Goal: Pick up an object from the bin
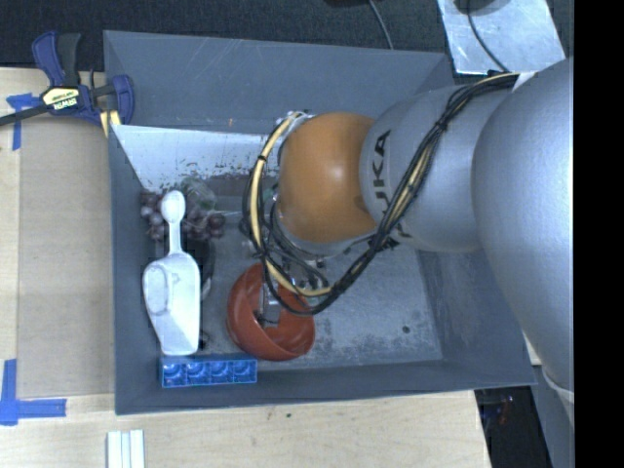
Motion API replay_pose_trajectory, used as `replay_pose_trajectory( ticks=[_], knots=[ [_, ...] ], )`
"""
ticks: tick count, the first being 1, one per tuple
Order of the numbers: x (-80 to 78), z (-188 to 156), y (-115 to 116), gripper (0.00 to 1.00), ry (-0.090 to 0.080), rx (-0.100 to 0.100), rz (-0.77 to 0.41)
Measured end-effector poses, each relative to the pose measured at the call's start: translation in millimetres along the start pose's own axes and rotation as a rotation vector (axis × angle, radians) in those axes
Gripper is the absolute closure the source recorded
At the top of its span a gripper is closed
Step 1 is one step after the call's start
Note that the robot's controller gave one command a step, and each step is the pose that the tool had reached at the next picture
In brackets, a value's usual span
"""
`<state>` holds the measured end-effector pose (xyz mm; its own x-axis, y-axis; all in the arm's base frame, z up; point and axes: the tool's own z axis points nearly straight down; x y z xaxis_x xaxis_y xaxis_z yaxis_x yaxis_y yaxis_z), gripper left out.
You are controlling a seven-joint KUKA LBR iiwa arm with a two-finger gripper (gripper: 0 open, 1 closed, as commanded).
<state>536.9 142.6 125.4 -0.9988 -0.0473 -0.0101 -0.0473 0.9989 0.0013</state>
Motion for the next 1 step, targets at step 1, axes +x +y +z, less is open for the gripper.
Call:
replay_pose_trajectory(
  ticks=[1],
  knots=[
    [16.0, 40.0, 24.0, 0.0, -0.004, 0.0, 0.223]
  ],
)
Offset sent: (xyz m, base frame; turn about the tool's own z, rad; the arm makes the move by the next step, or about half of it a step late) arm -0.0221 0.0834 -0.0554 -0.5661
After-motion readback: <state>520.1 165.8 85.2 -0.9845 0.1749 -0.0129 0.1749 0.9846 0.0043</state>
